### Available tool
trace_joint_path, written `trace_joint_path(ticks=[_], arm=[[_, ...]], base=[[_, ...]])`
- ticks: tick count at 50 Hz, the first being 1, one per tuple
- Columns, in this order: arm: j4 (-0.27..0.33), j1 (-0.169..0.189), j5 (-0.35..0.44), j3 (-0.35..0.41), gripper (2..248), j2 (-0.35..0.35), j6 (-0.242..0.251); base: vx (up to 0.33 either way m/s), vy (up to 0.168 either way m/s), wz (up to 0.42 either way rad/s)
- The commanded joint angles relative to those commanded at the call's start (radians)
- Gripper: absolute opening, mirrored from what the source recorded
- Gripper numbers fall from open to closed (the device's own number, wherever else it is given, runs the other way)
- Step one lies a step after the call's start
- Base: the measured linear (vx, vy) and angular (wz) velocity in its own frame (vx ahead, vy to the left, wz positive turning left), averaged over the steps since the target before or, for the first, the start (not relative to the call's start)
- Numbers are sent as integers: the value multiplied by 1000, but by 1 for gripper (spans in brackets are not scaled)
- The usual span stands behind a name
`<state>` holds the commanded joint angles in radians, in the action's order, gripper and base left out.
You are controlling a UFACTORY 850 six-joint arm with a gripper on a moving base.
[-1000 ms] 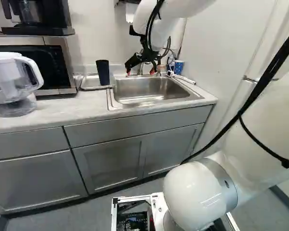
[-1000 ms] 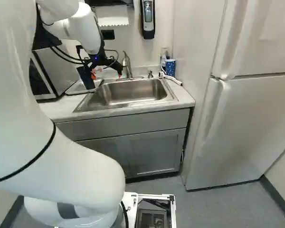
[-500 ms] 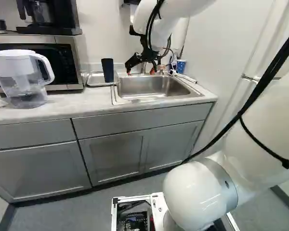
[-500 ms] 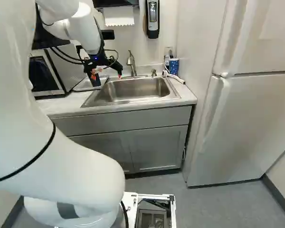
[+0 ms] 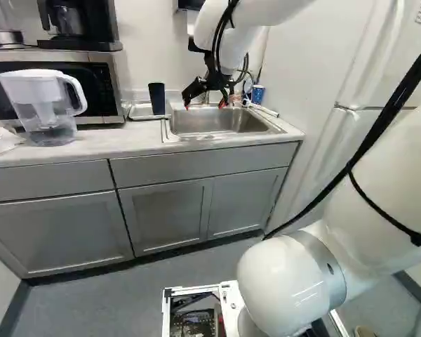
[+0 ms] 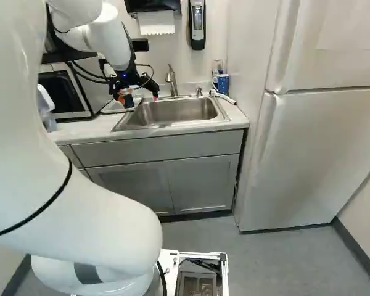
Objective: Rinse the cup and place it in the tray
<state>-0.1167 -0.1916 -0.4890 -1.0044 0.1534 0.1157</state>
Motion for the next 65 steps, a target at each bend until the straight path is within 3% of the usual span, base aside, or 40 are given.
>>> trace_joint_path(ticks=[65], arm=[[0,0,0,0,247,0,0]], base=[[-150,-43,14]])
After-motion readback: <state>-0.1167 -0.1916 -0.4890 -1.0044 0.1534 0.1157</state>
